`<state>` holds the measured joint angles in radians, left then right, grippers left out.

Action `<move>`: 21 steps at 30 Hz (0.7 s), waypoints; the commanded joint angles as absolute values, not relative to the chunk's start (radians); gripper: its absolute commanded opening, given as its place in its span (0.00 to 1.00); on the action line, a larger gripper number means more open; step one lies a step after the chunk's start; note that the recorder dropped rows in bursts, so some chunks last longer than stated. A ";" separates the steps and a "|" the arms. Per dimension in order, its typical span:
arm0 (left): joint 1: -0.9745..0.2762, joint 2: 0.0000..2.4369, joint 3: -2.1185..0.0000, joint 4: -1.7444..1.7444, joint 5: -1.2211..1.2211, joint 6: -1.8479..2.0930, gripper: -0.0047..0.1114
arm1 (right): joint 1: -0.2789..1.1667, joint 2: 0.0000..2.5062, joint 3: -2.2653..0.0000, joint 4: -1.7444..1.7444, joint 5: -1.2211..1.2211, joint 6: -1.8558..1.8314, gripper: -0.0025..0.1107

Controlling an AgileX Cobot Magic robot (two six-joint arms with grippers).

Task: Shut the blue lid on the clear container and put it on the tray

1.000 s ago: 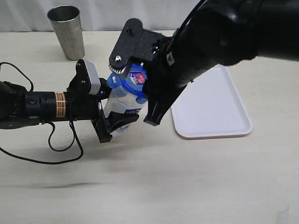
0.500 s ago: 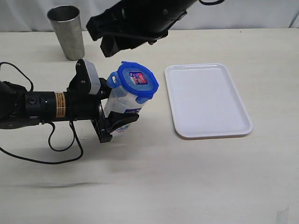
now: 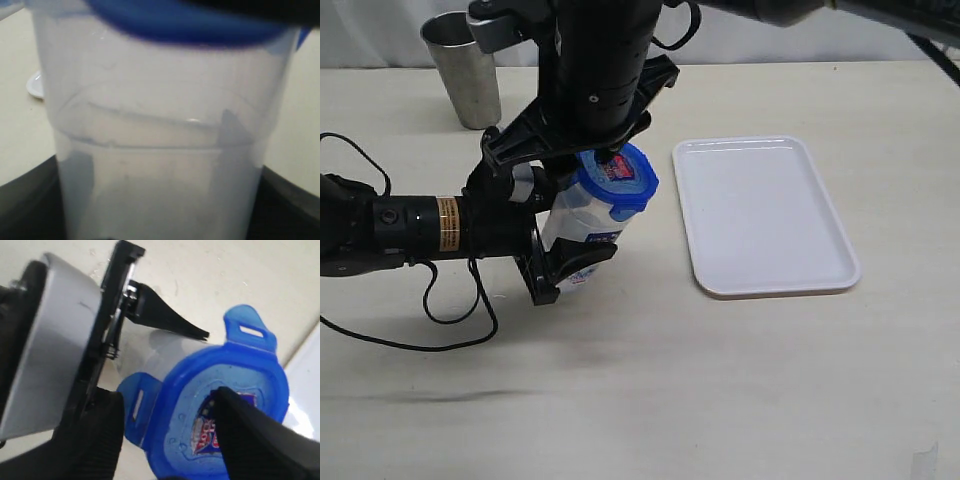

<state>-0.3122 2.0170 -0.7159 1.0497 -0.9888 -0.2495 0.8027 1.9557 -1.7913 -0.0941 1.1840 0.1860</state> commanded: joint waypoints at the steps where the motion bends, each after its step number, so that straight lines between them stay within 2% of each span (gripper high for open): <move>1: -0.314 2.005 -0.723 1.036 -1.029 -0.255 0.04 | 0.806 1.959 -1.796 -0.173 1.221 0.224 0.45; 7: -0.314 2.005 -0.723 1.036 -1.028 -0.257 0.04 | 0.806 1.959 -1.796 -0.077 1.209 0.165 0.37; 12: -0.314 2.005 -0.723 1.036 -1.028 -0.257 0.04 | 0.806 1.978 -1.796 0.042 1.207 0.081 0.25; 21: -0.314 2.005 -0.723 1.036 -1.033 -0.259 0.04 | 0.834 2.056 -1.796 -0.099 1.221 0.122 0.25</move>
